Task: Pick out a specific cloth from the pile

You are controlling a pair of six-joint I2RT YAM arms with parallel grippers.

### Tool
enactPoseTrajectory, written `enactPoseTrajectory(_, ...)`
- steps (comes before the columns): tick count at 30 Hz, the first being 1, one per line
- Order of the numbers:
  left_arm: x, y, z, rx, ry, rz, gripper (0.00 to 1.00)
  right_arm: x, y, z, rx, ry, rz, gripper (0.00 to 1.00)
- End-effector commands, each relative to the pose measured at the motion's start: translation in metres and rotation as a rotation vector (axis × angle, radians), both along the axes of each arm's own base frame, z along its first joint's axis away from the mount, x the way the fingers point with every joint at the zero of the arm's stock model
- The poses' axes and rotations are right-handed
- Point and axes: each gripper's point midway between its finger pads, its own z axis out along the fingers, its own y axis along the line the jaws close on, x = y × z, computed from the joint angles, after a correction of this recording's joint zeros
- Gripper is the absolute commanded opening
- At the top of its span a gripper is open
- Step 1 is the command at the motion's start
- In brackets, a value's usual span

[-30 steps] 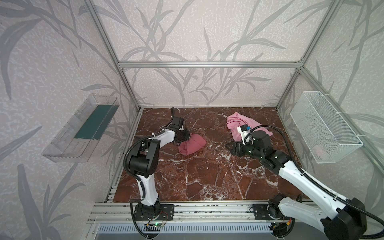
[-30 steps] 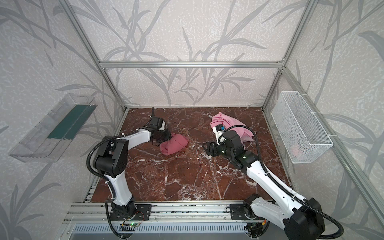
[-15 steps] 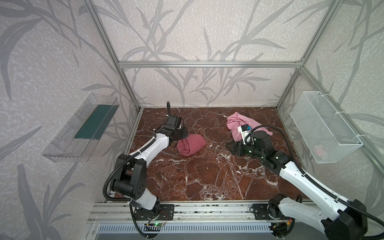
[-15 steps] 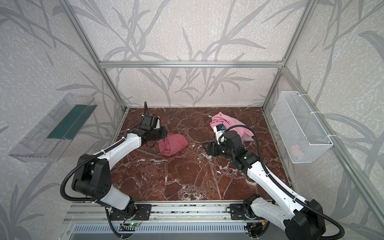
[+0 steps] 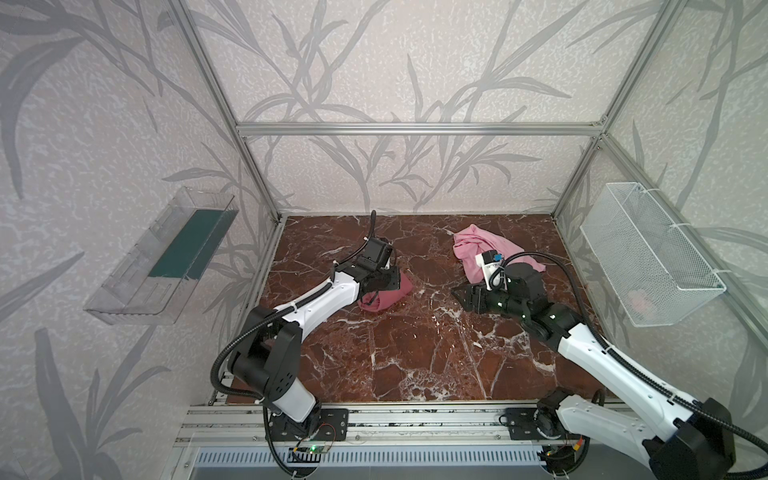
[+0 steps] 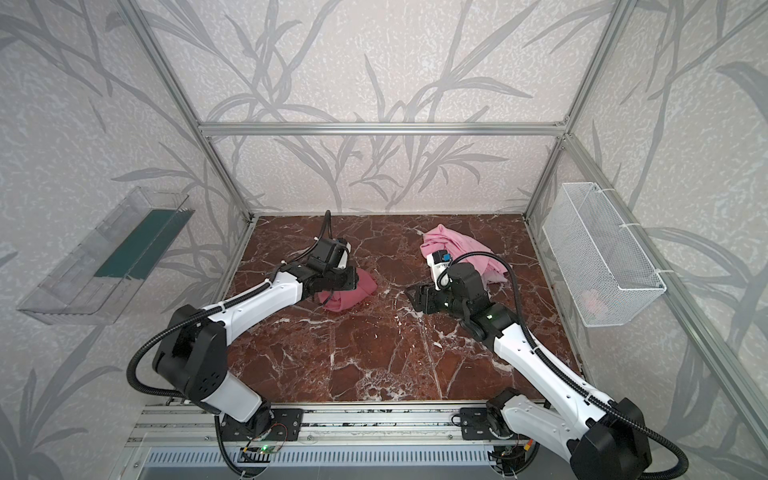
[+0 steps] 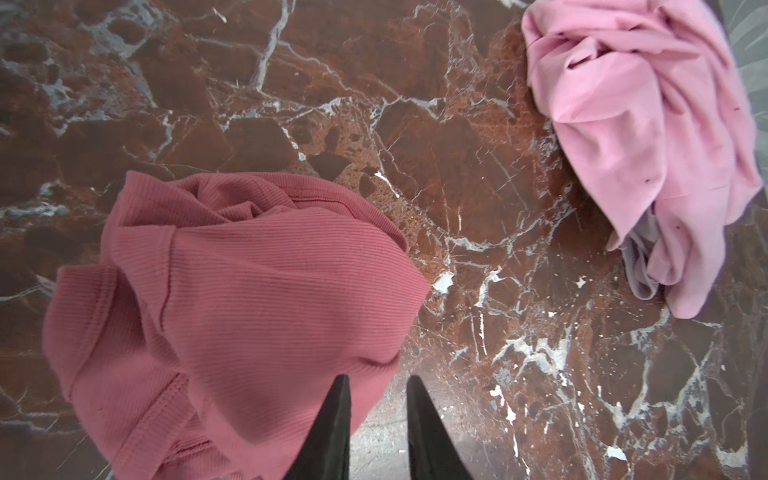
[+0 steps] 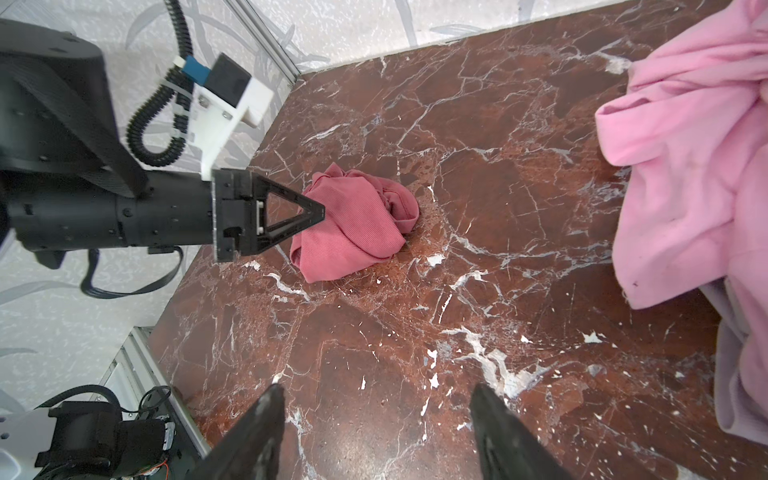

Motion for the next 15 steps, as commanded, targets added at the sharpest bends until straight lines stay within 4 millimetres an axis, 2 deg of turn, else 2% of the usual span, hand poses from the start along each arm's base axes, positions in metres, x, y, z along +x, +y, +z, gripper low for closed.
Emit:
enactPoseTrajectory(1,0.0,-0.004,-0.026,-0.01,0.056,0.005,0.22,0.001,-0.003,0.002,0.001,-0.02,-0.014,0.7)
enactPoseTrajectory(6,0.008,0.004,-0.047,0.018,0.08,0.042,0.21,0.005,-0.001,0.002,-0.005,-0.015,-0.012,0.7)
enactPoseTrajectory(10,0.021,0.029,-0.06,0.052,0.104,0.113,0.19,0.008,0.001,0.001,-0.013,-0.007,-0.007,0.7)
enactPoseTrajectory(15,0.045,0.069,-0.065,0.004,0.115,0.214,0.18,0.012,0.003,0.003,-0.016,-0.005,-0.013,0.7)
